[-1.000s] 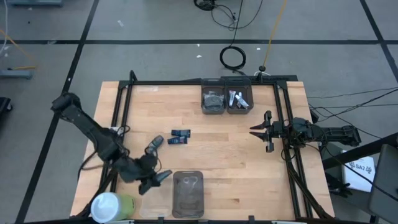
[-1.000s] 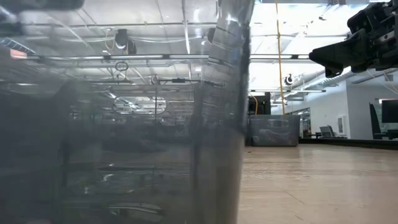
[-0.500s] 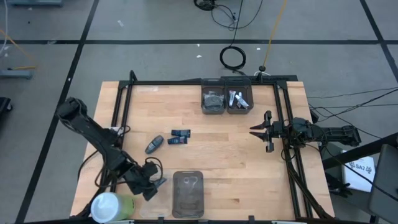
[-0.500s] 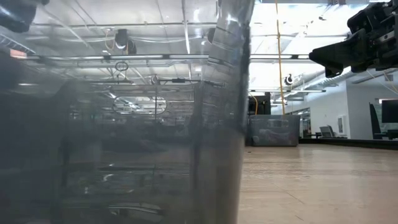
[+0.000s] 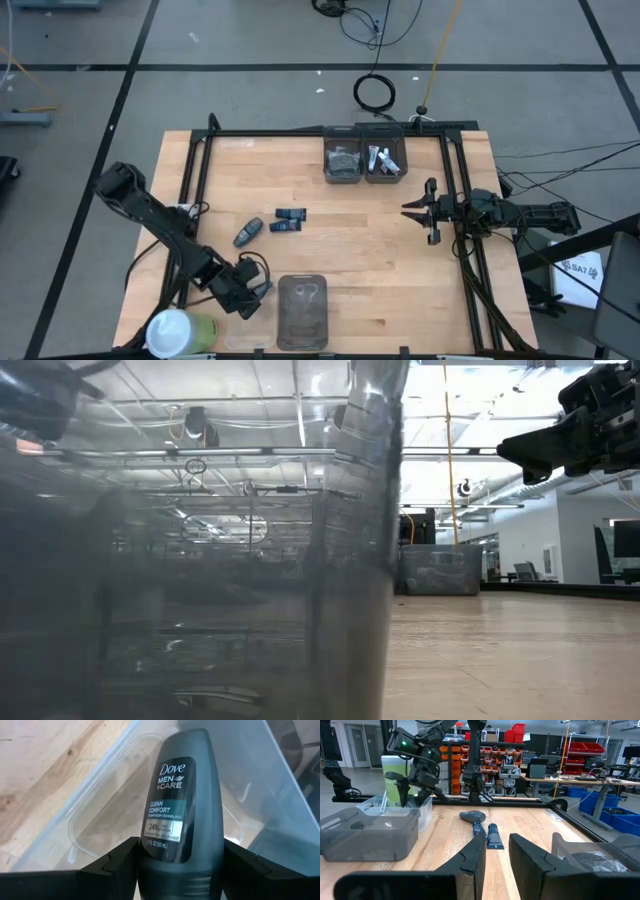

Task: Pick & Place Travel size toiletries
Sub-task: Put the top black deodorant into the transparent bin, then put the black deodorant into the transparent bin

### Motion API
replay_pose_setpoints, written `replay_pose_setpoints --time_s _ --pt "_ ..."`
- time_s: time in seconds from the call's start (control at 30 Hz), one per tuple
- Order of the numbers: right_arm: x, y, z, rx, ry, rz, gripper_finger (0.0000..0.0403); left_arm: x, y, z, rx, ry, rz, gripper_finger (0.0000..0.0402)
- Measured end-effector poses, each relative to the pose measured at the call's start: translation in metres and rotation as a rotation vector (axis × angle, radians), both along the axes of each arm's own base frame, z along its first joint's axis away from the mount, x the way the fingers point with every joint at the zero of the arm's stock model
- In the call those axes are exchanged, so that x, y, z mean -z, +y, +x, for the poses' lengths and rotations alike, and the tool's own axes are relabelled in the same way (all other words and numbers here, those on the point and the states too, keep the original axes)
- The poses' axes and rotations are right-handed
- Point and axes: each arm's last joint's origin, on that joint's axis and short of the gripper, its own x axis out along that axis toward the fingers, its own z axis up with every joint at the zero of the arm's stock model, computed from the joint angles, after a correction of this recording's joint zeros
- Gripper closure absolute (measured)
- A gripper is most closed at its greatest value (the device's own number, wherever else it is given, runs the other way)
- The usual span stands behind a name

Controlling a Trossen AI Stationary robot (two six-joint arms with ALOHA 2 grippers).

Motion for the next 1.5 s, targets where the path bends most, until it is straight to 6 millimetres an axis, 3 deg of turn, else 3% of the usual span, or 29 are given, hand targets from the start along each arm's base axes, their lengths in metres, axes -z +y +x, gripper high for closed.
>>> replay_pose_setpoints --time_s 0.9,1.3,1.5 --pt "0.000 0.000 0.000 0.000 0.000 0.000 0.0328 -0.001 0.001 0.006 -0.033 -0.013 -0.038 0.0175" --pt "0.000 0.000 0.000 0.000 0.000 0.000 0.0328 -0.004 0.001 0.012 0.006 -0.066 -0.067 0.0103" --pt "0.000 0.000 0.000 0.000 0.000 0.000 0.0328 -0.023 -0.002 0.015 0.090 -0.218 -0.122 0.0090"
